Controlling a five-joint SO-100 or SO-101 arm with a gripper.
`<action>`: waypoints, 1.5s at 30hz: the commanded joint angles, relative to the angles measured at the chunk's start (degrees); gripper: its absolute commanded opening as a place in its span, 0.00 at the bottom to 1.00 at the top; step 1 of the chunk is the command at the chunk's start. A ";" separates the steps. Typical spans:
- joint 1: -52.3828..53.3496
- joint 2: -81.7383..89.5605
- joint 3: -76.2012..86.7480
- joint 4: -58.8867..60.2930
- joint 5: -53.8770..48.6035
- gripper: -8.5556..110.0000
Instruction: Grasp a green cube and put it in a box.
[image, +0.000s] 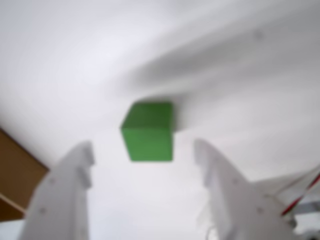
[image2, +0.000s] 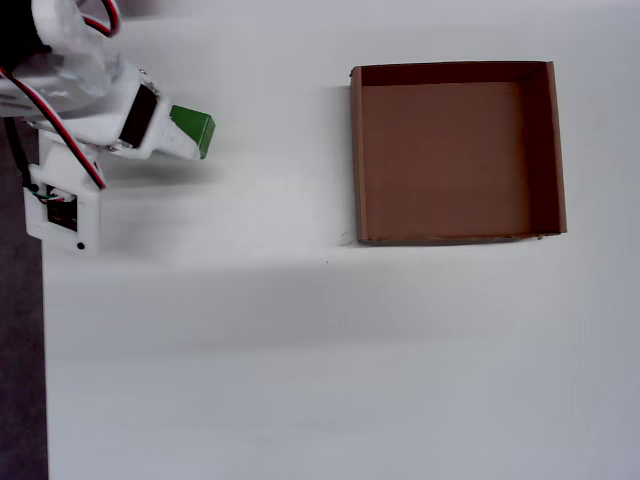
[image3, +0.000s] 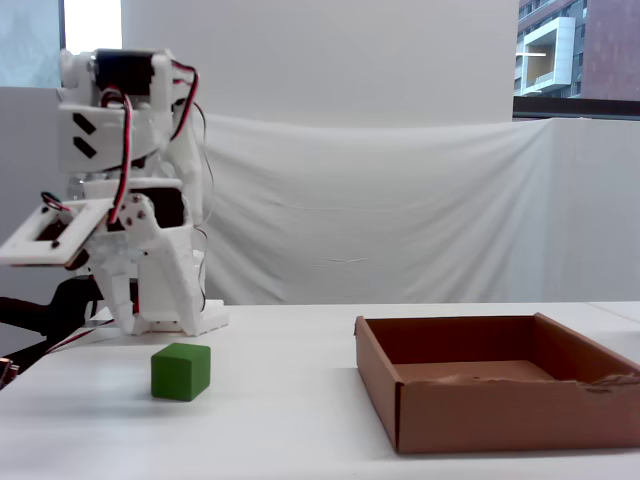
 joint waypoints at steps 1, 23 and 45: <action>-0.35 -1.23 -3.25 -0.44 0.44 0.32; -3.96 -8.79 -2.90 -3.08 2.99 0.32; -8.88 -4.92 7.29 -0.53 3.78 0.31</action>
